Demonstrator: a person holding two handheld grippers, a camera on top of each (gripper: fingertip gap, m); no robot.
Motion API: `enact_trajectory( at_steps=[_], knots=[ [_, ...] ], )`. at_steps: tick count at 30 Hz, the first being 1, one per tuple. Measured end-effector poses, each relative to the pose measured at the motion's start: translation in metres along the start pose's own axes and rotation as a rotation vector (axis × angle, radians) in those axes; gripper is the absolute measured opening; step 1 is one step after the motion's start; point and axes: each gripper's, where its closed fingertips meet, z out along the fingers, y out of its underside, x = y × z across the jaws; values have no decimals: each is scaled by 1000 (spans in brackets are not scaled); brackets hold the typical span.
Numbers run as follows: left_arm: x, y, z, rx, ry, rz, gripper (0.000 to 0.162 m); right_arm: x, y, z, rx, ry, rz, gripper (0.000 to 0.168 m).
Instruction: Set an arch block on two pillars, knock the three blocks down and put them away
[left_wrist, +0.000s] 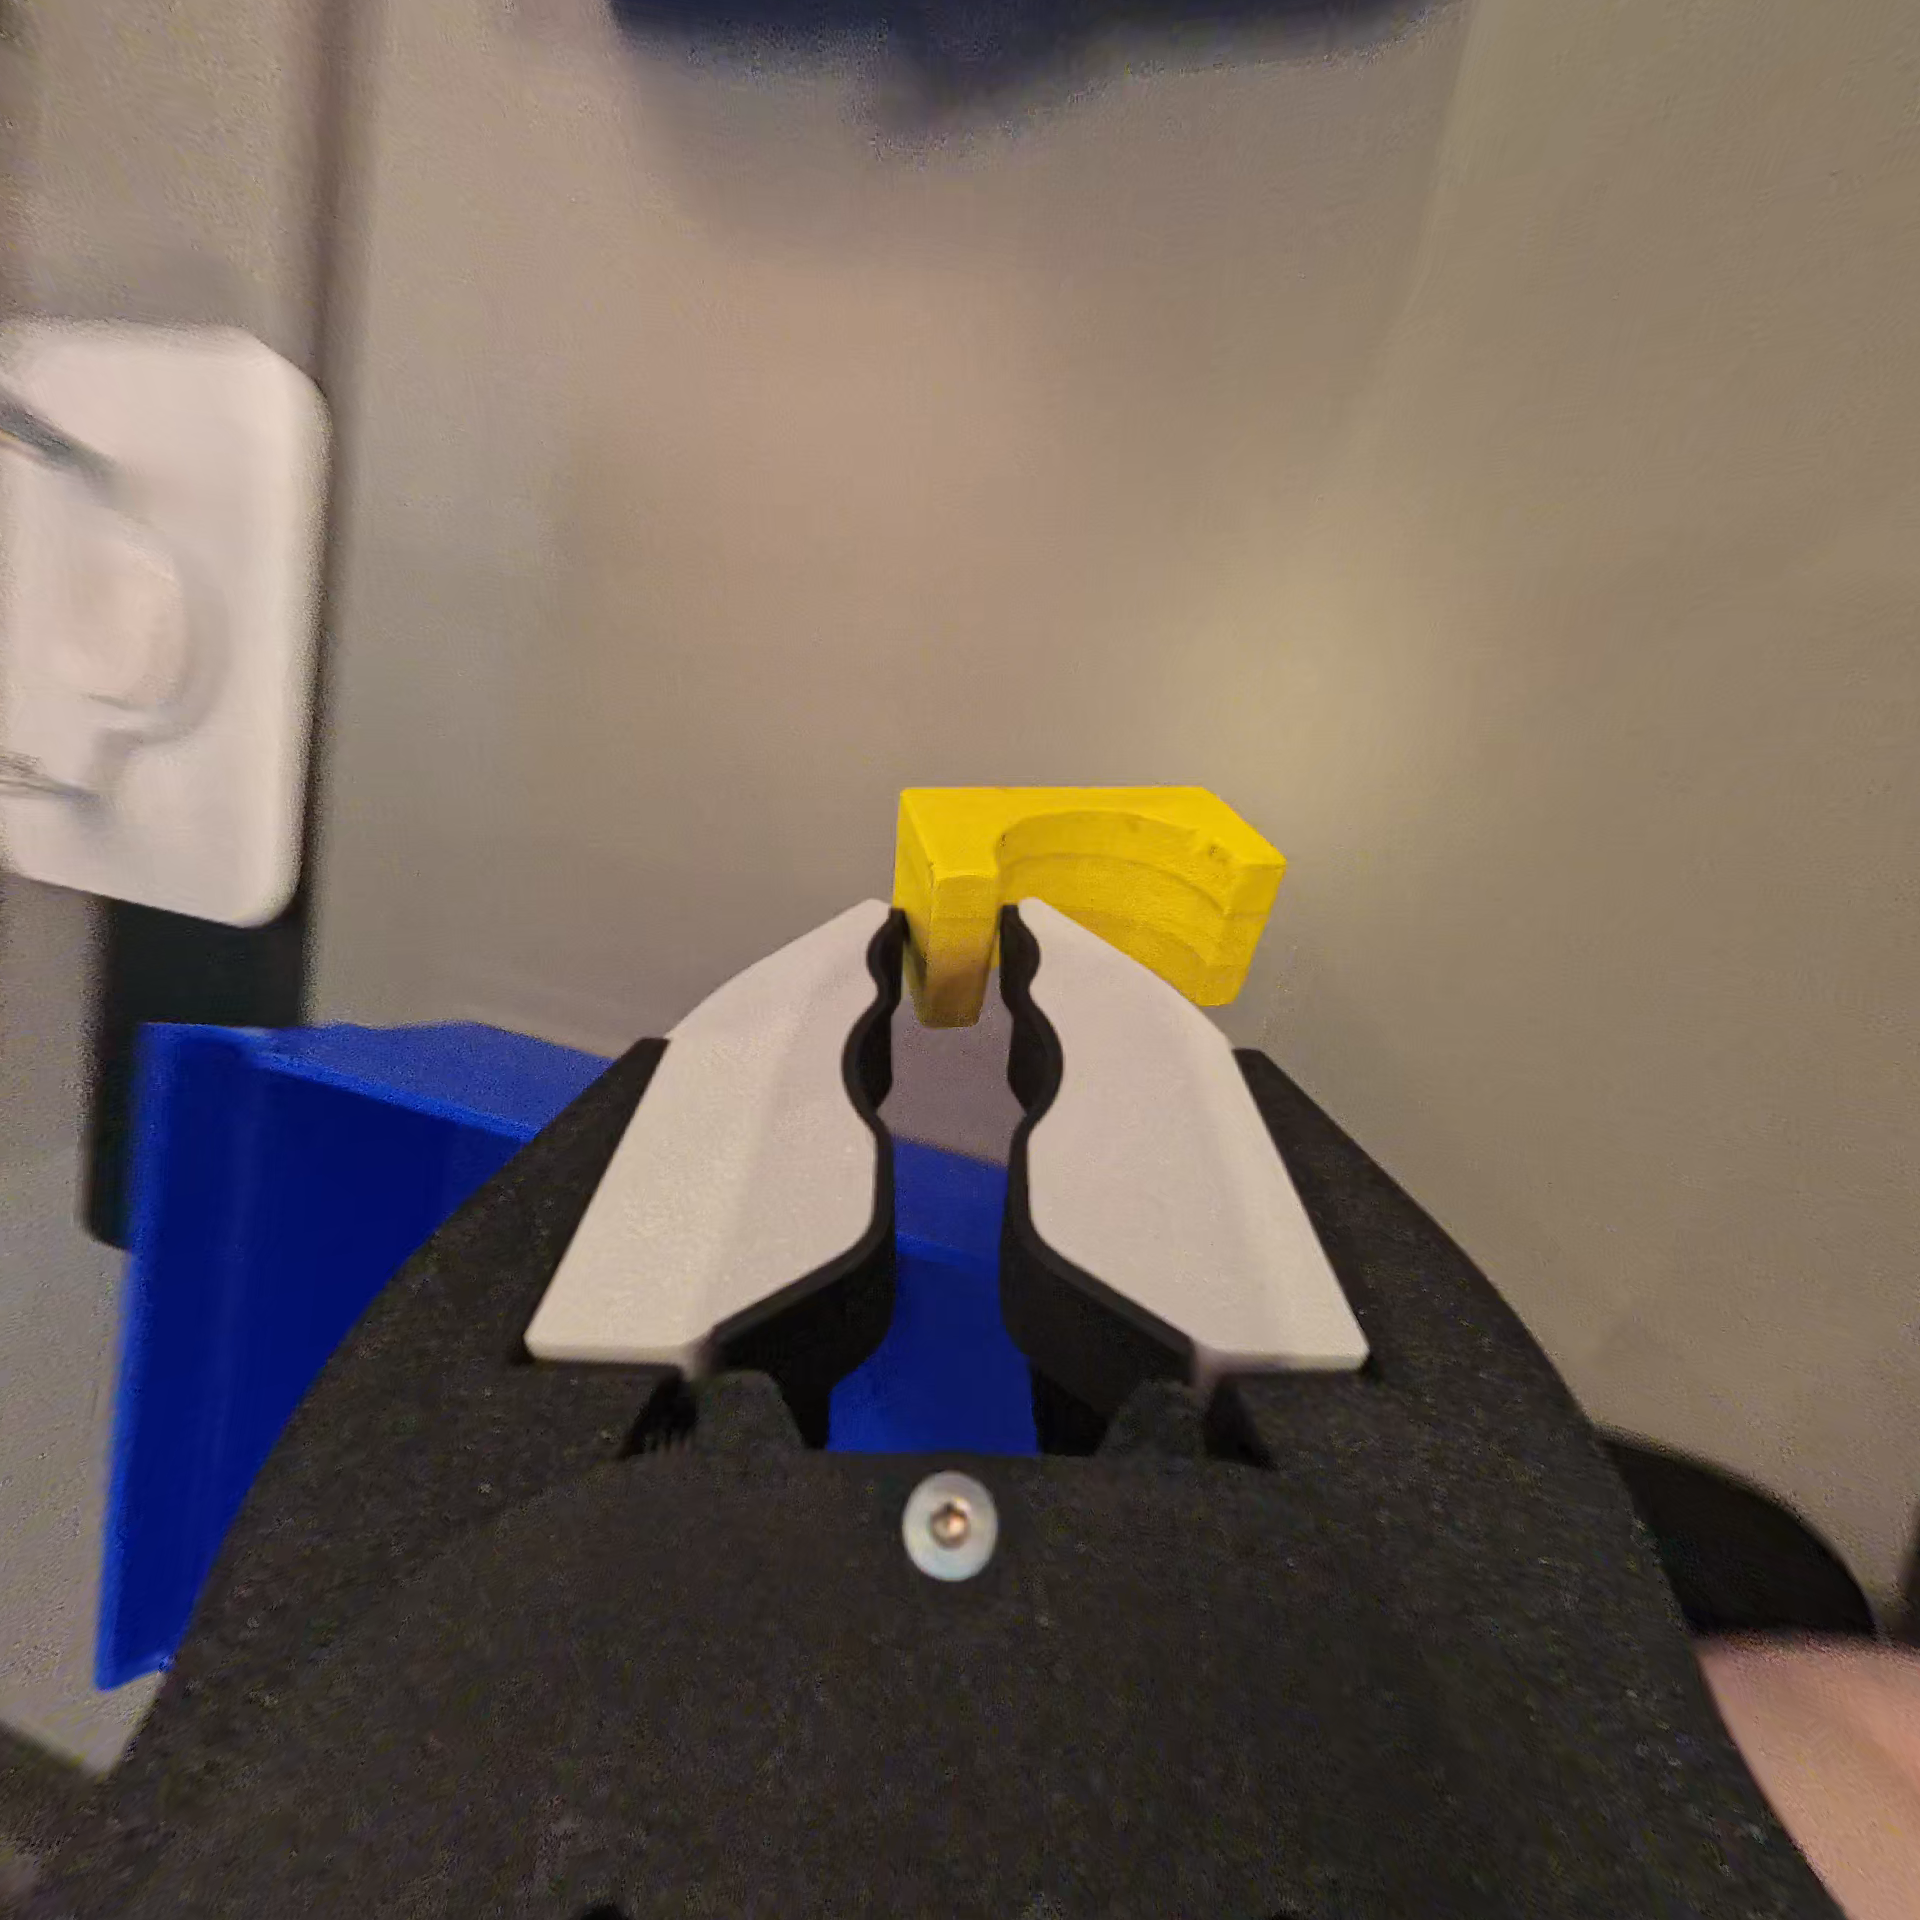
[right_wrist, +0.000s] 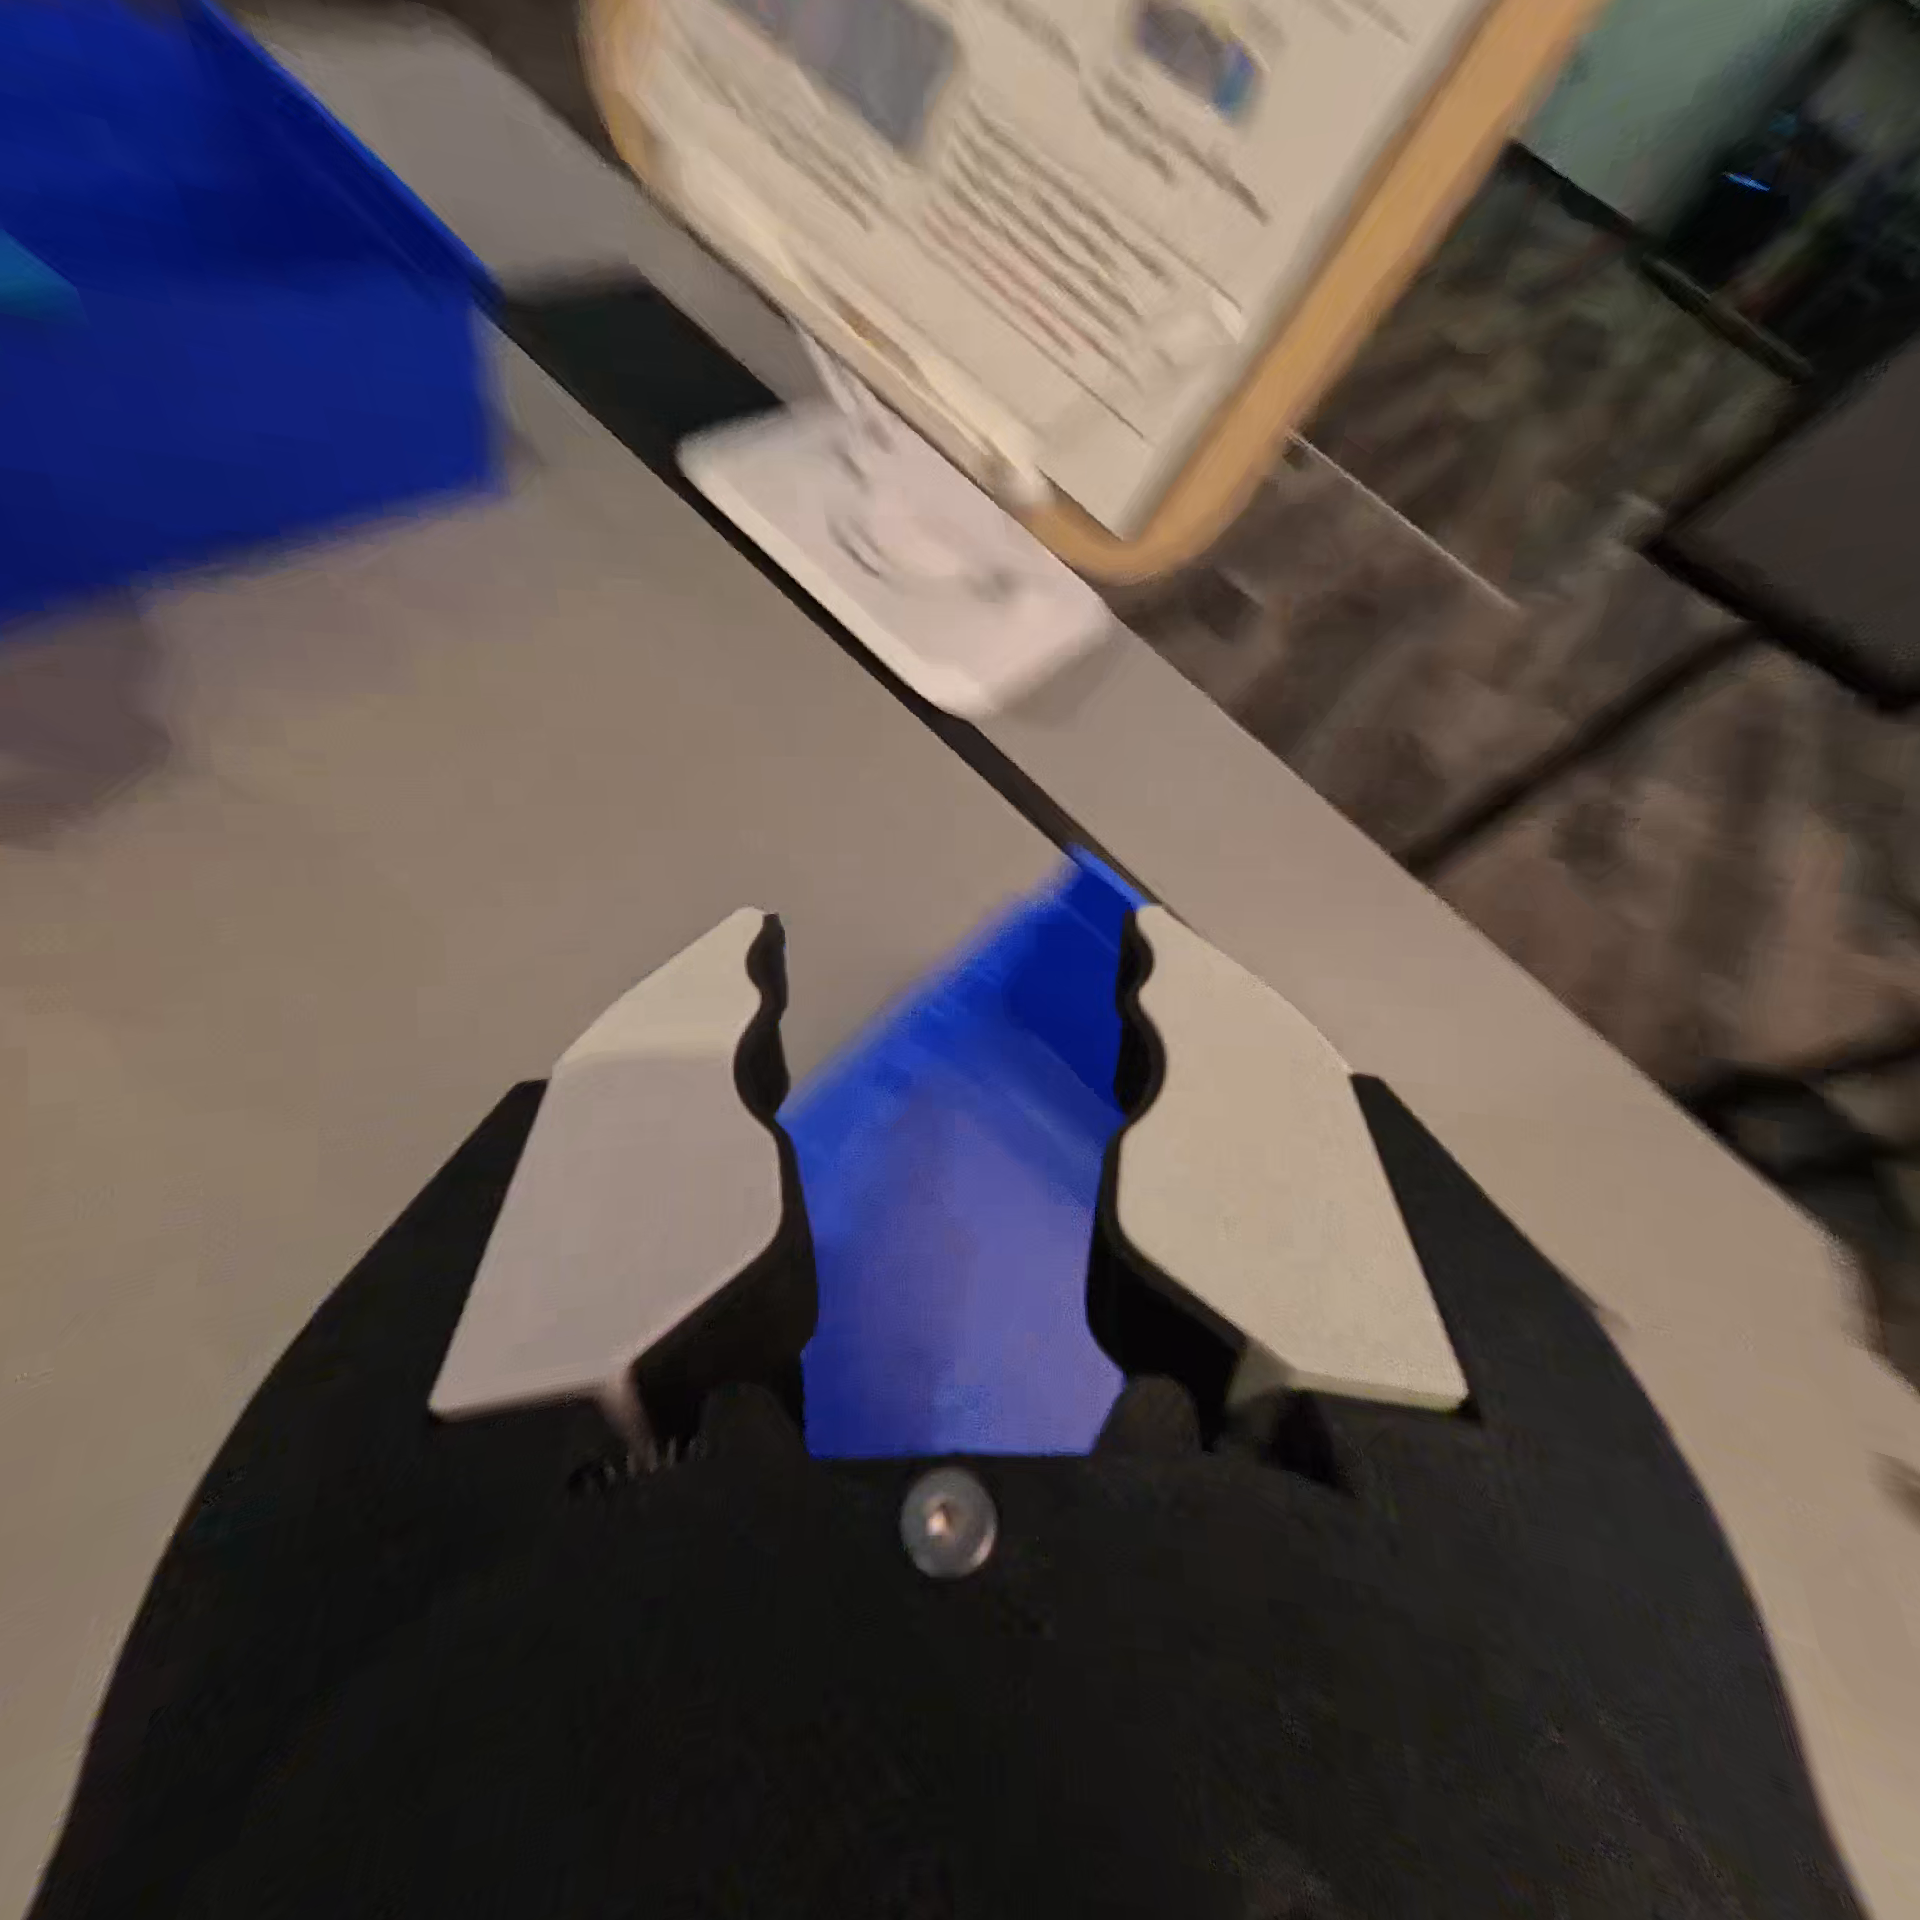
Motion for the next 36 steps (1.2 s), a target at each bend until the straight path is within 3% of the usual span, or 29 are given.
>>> enact_trajectory(
  at_steps=[5, 8, 11, 14, 16, 17, 22, 24, 26, 28, 31, 33, 36],
  knots=[
    [-8, -72, -58, 481, -106, 5, 18, -127, -70, 4, 273, -633, 294, 63],
    [-1, -88, -64, 540, -132, 21, 17, -179, -83, 2, 253, -908, 461, 63],
    [0, -90, -56, 504, -179, 51, 18, -206, -81, 6, 179, -1003, 529, 62],
    [1, -90, -44, 458, -192, 55, 18, -215, -66, 24, 95, -913, 492, 51],
    [-4, -87, -31, 404, -238, 65, 16, -216, -55, 33, 33, -884, 506, 19],
    [-5, -86, -24, 374, -252, 77, 16, -214, -48, 40, 3, -854, 502, 15],
    [-12, -86, -6, 333, -317, 71, 15, -198, -34, 49, -35, -898, 566, 12],
    [-24, -85, -16, 359, -356, 3, 20, -177, -33, 43, -38, -880, 554, 12],
    [-37, -81, -36, 408, -396, -49, 27, -134, -26, 31, -35, -752, 498, 12],
    [-44, -76, -59, 478, -390, -101, 31, -71, 2, 21, -107, -496, 445, 12],
    [-59, -66, -95, 613, -372, -227, 34, 13, 82, -1, -379, -110, 457, 12],
    [-72, -54, -116, 698, -366, -320, 34, 32, 126, -8, -535, -50, 517, 12],
    [-79, -39, -135, 830, -285, -396, 31, 28, 166, 5, -672, -111, 573, 13]
  ],
)
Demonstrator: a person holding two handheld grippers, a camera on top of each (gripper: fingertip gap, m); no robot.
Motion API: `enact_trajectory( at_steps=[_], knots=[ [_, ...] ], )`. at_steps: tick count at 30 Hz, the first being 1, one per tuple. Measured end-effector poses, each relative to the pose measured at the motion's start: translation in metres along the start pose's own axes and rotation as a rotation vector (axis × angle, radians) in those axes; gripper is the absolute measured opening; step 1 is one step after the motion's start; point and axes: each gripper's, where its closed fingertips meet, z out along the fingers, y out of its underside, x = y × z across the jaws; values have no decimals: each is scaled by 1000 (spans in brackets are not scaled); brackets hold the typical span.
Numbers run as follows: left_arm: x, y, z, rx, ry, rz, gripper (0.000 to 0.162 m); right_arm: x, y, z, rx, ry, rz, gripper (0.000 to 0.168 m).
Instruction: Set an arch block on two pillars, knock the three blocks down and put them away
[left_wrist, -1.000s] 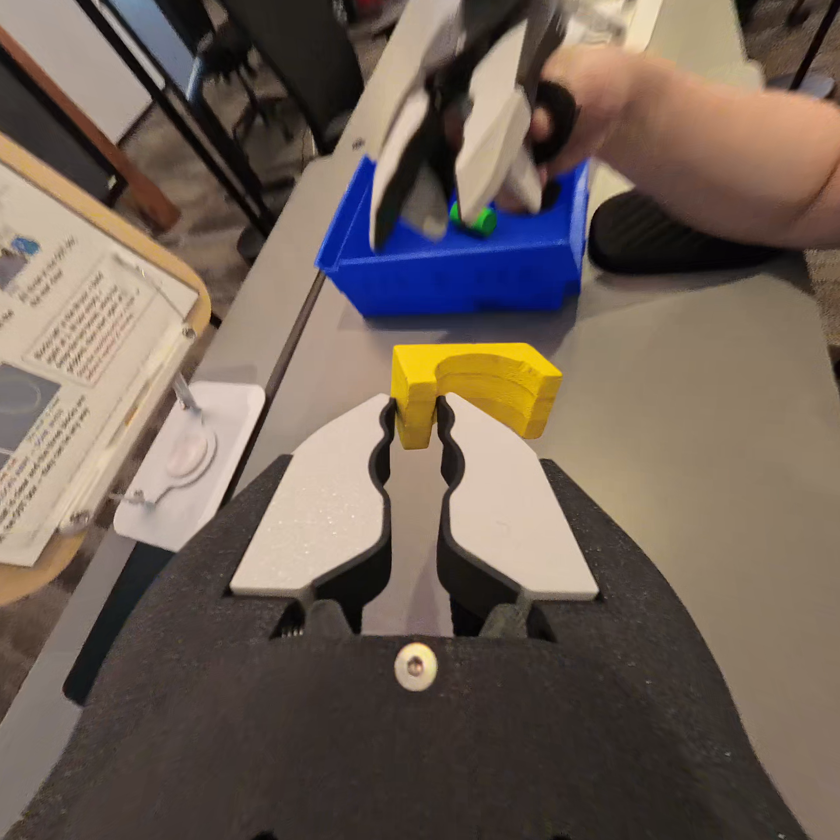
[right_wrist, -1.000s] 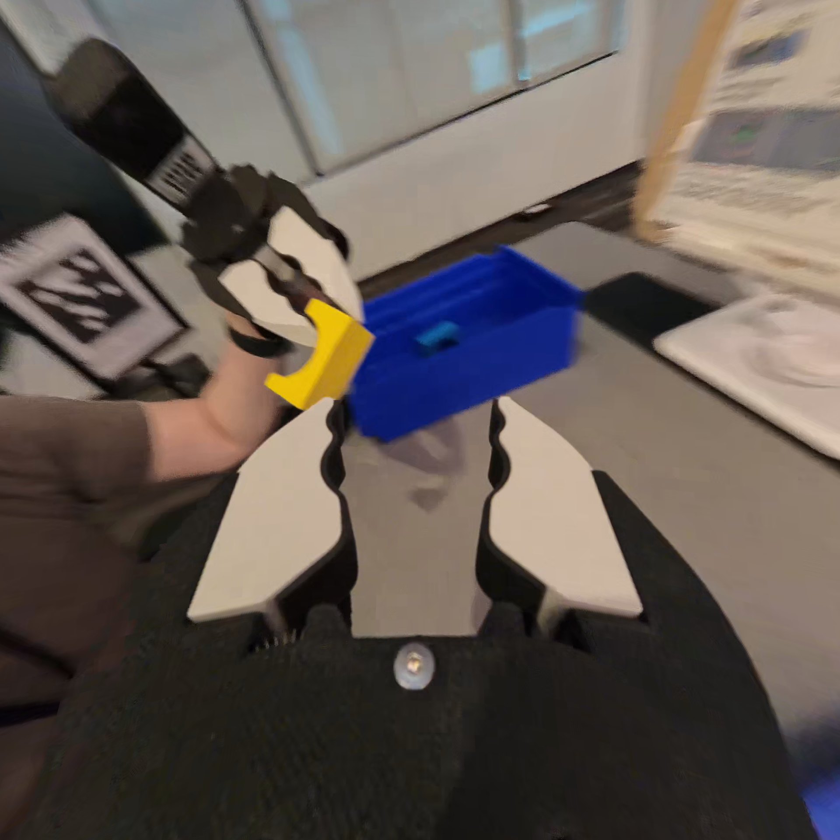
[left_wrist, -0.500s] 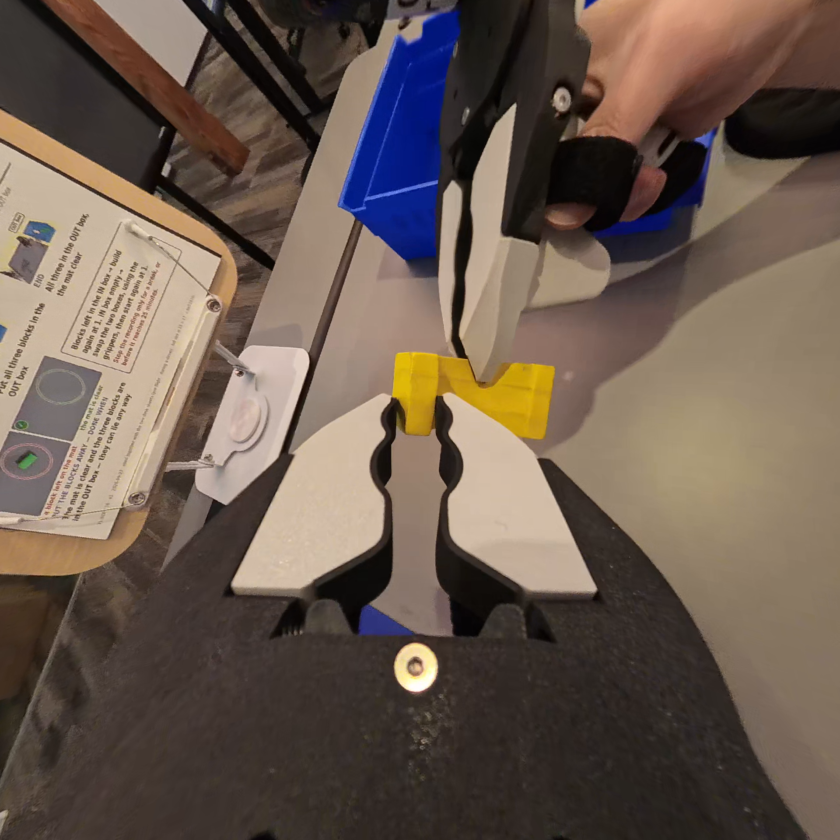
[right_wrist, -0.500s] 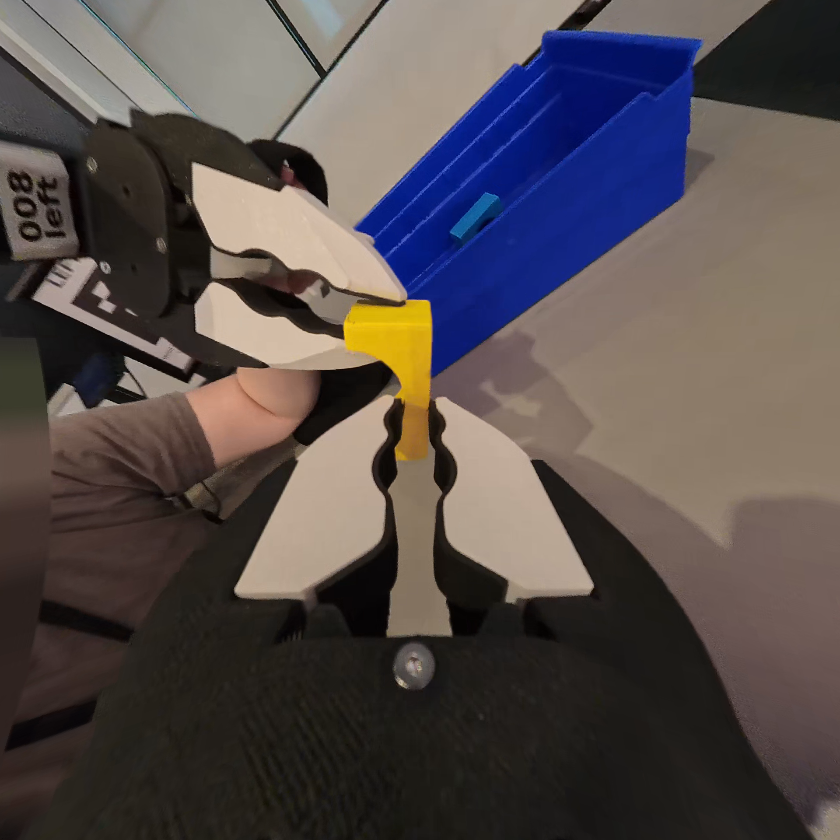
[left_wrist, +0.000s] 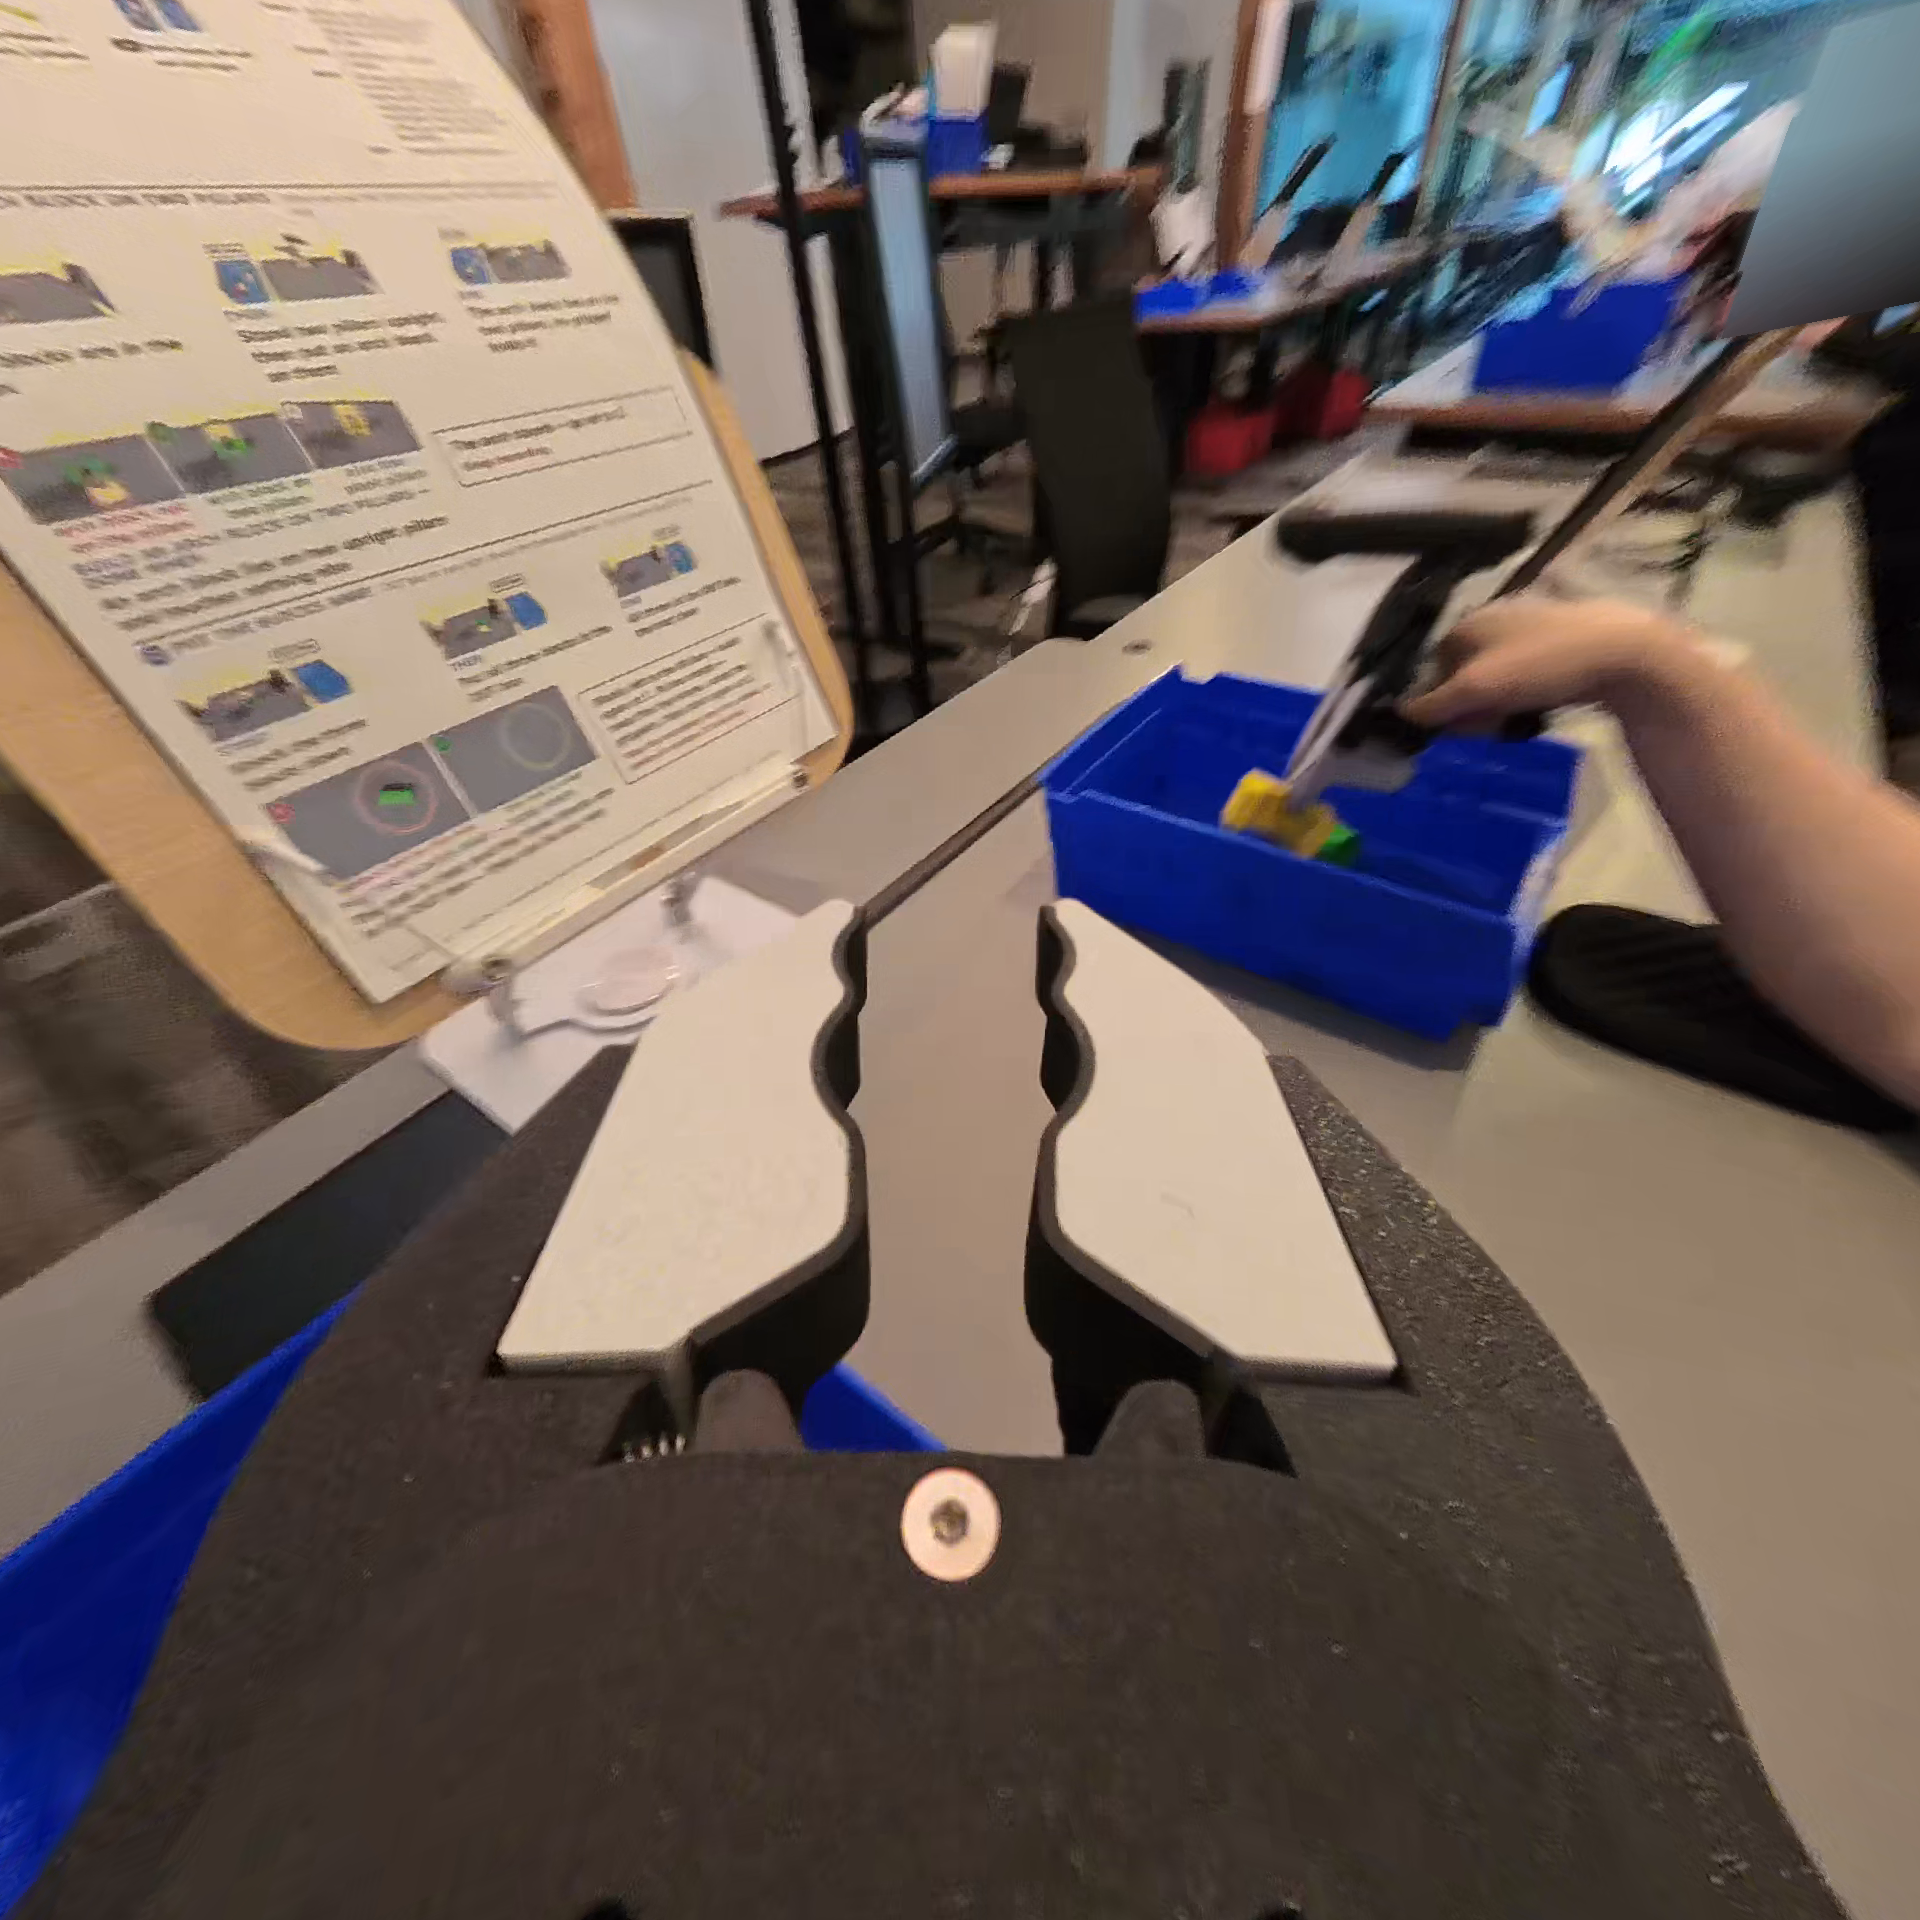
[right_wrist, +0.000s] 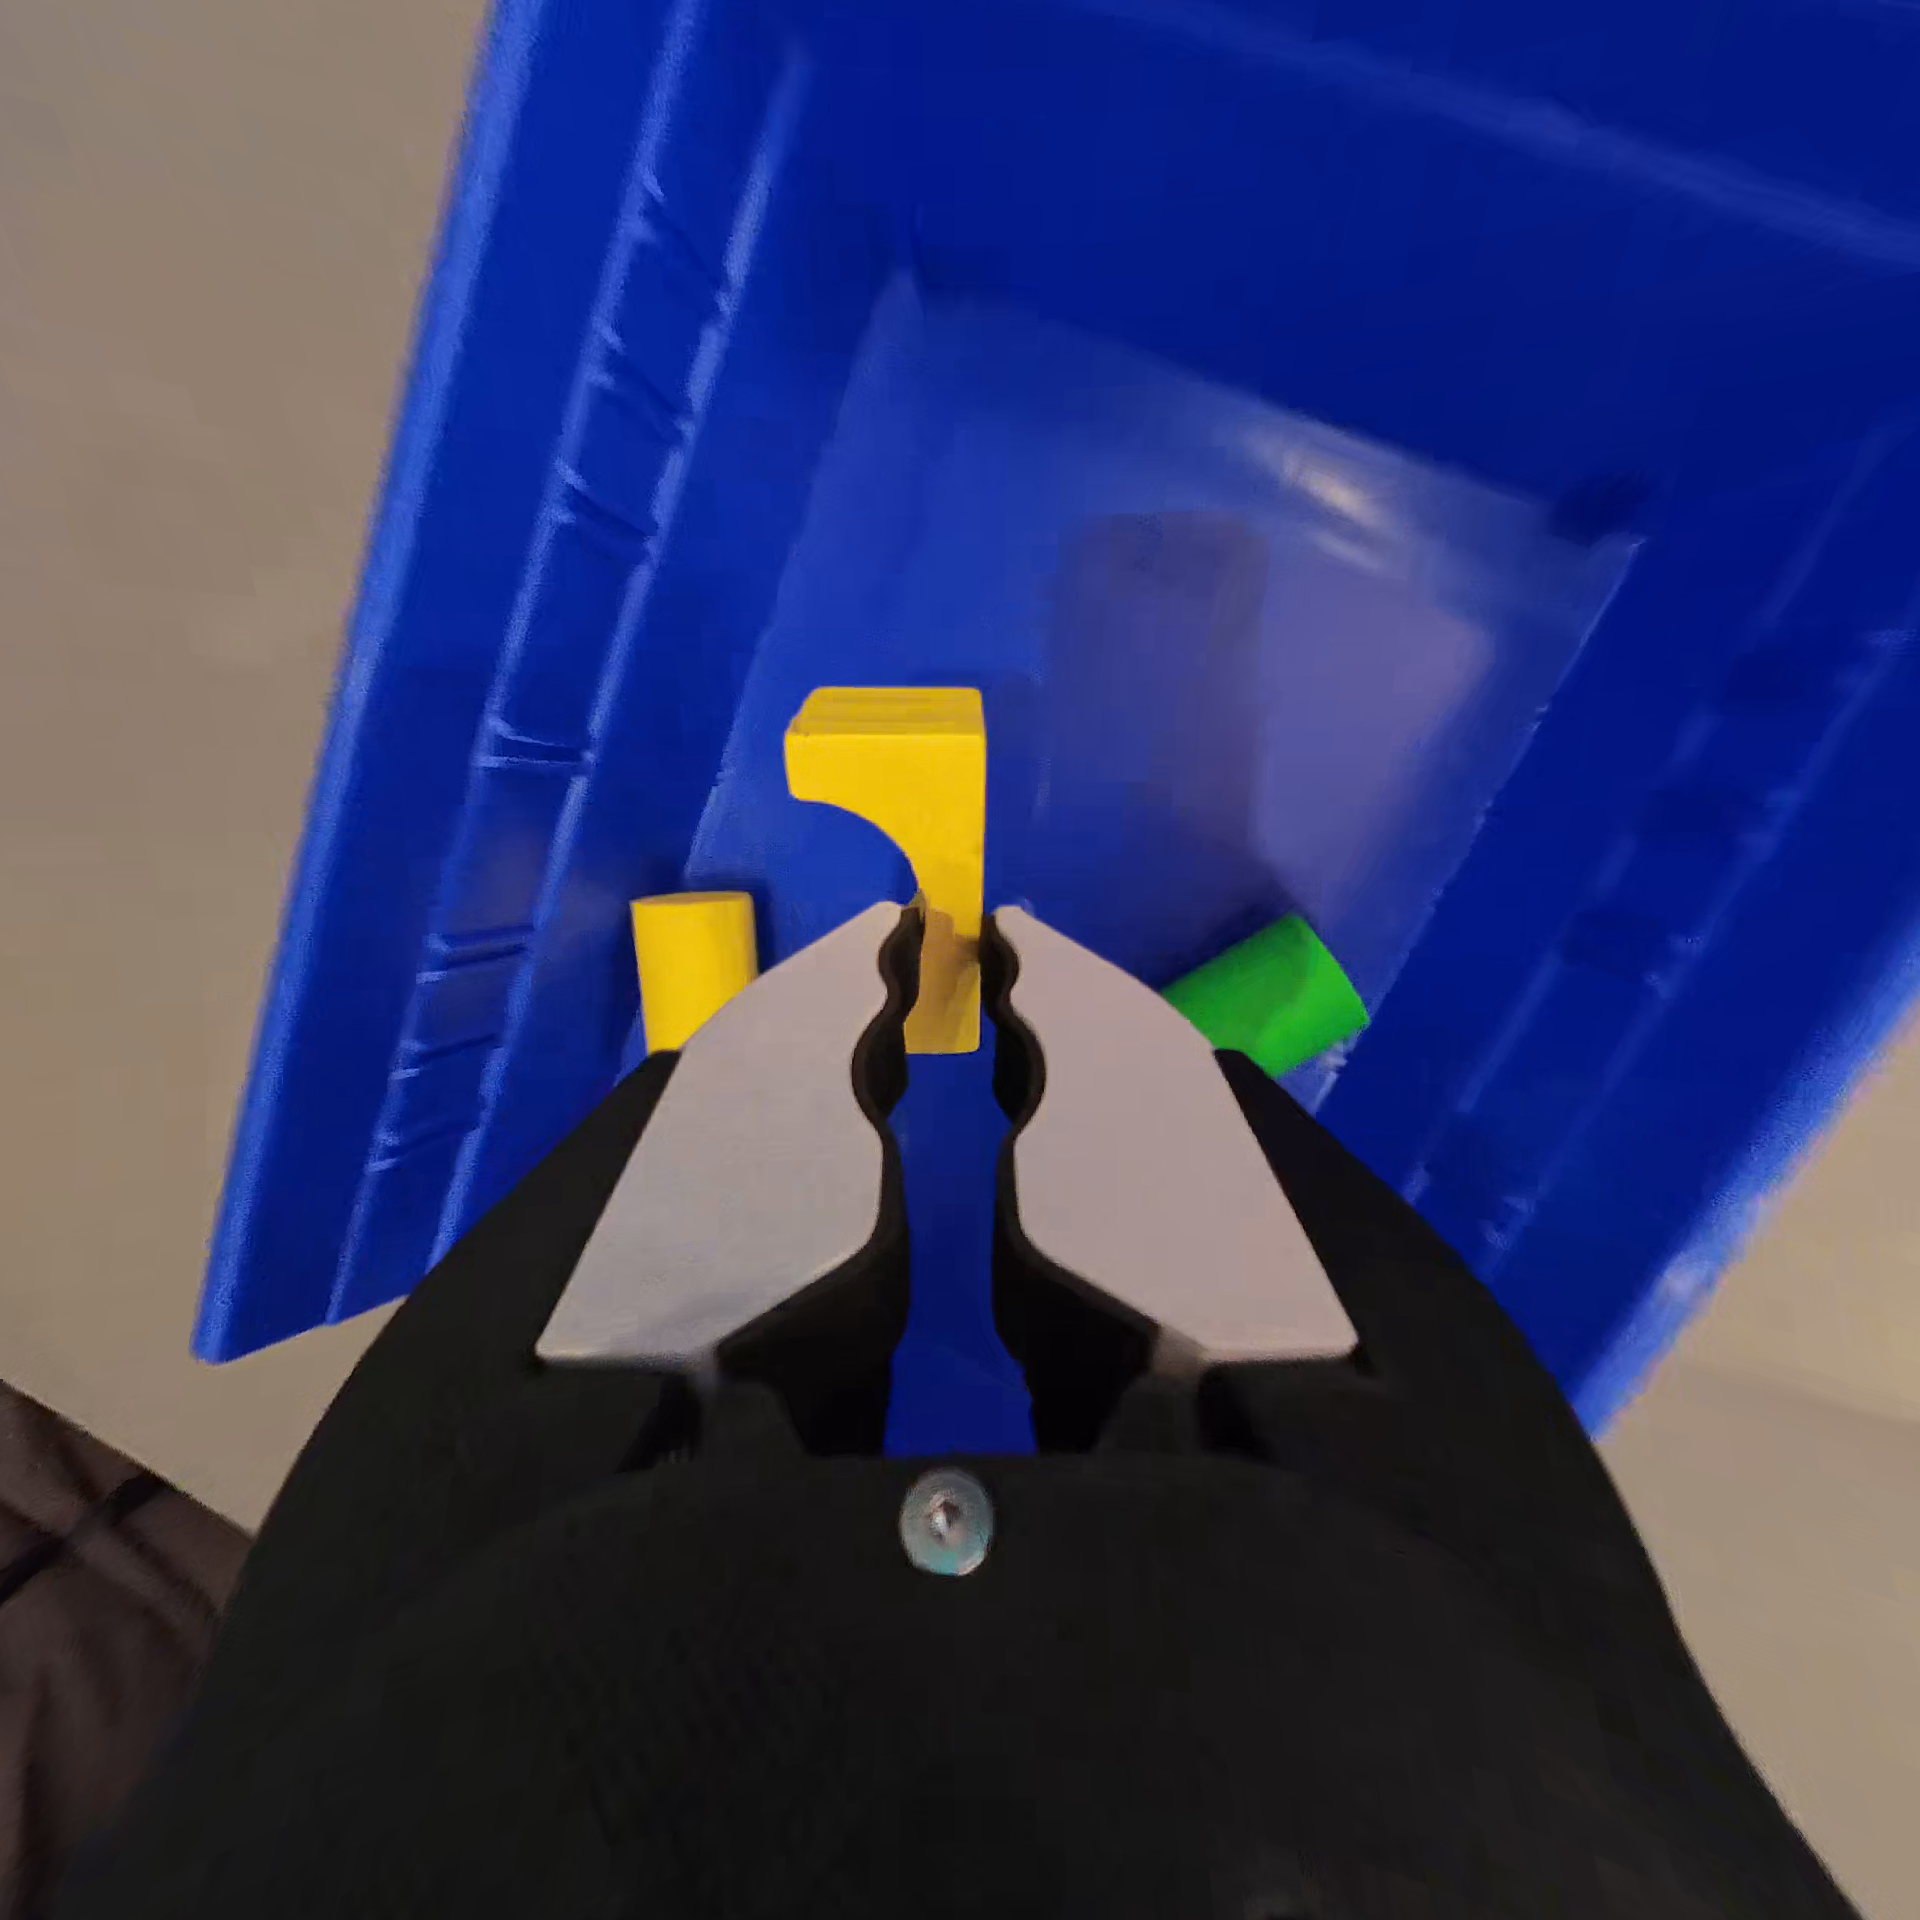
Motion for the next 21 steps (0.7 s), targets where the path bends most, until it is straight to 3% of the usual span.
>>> enact_trajectory(
  at_steps=[2, 4, 6, 8, 10, 11, 15, 19, 21],
  knots=[
    [-8, -1, -7, 59, 51, -83, 31, 3, 11, 22, -101, -15, 2, 12],
    [-29, 8, -13, 24, -9, -139, 31, 5, 18, 30, -172, -8, -14, 15],
    [-60, 33, -27, -126, -160, -137, 35, 4, 16, 21, -144, -6, -45, 20],
    [-102, 64, -58, -312, -412, -146, 40, 11, 4, -2, -33, 42, -70, 28],
    [-137, 96, -99, -485, -631, -214, 35, 28, -8, -34, 103, 144, -78, 35],
    [-144, 107, -110, -520, -659, -259, 35, 41, -9, -51, 158, 223, -67, 39],
    [-158, 140, -139, -610, -685, -418, 47, 89, 13, -95, 209, 431, 48, 52],
    [-155, 181, -138, -740, -601, -503, 50, 94, 41, -68, 95, 266, 165, 52],
    [-152, 202, -134, -814, -568, -560, 50, 101, 52, -52, 7, 271, 169, 53]
  ],
)
